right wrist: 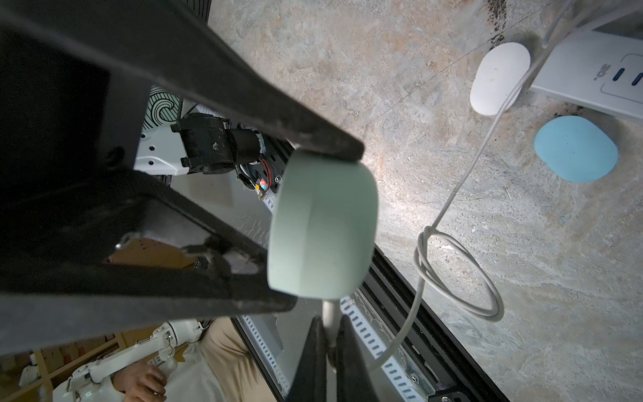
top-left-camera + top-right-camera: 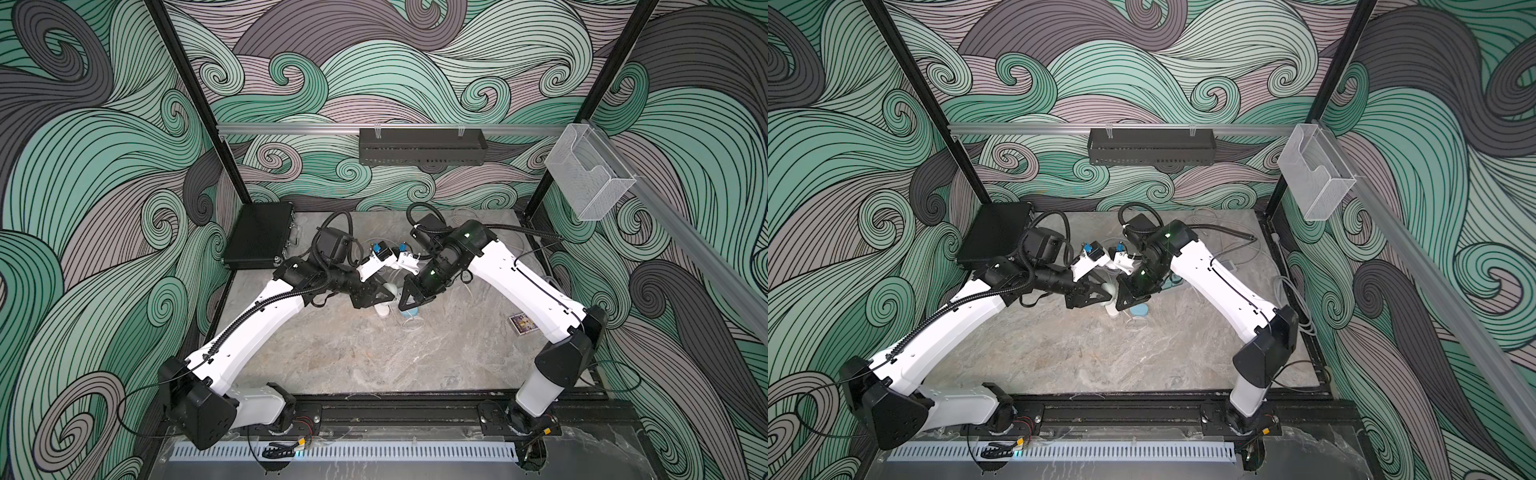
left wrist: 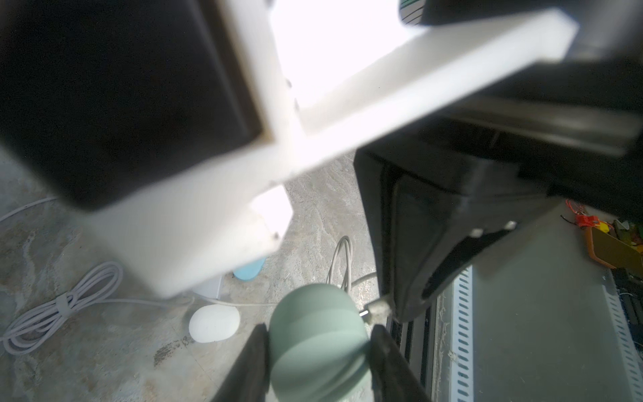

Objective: Charge the bluetooth headset
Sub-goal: Insert the charging cable into the bluetooth headset.

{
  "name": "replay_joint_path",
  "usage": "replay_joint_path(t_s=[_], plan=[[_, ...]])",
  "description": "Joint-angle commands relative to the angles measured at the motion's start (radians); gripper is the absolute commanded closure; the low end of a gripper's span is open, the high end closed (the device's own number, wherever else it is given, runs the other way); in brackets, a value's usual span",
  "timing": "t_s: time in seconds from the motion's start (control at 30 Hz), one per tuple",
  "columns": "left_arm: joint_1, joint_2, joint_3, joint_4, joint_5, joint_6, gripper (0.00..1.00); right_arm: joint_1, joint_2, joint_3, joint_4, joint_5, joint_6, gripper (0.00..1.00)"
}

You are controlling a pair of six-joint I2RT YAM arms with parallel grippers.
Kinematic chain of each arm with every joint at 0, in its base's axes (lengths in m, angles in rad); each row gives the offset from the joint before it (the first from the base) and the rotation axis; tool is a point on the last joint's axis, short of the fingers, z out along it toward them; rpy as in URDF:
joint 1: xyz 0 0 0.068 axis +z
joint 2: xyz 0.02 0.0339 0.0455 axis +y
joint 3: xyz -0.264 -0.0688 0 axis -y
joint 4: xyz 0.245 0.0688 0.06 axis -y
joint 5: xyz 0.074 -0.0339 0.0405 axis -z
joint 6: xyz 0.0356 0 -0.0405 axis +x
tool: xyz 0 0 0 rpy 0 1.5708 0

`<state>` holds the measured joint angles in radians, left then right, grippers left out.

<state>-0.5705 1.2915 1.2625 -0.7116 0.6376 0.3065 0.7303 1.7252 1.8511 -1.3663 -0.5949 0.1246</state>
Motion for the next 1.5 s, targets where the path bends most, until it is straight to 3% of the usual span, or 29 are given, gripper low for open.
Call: replay_joint_path(t_s=[0.0, 0.4, 0.9, 1.2, 1.47], plan=[[-0.051, -0.019, 0.034, -0.018, 0.121, -0.011, 1.00, -0.006, 0.034, 0.059, 0.130, 0.034, 0.007, 1.00], [-0.046, 0.001, 0.044, 0.075, 0.172, -0.181, 1.00, -0.005, 0.033, 0.047, 0.131, 0.062, 0.003, 1.00], [-0.074, -0.008, 0.059, -0.023, 0.207, -0.011, 1.00, -0.022, 0.034, 0.046, 0.118, -0.009, -0.028, 1.00], [-0.095, -0.001, 0.072, -0.026, 0.230, 0.008, 1.00, -0.038, 0.064, 0.083, 0.118, -0.030, -0.026, 1.00], [-0.100, 0.011, 0.070, -0.012, 0.217, -0.035, 1.00, -0.039, 0.060, 0.132, 0.132, 0.049, -0.003, 1.00]])
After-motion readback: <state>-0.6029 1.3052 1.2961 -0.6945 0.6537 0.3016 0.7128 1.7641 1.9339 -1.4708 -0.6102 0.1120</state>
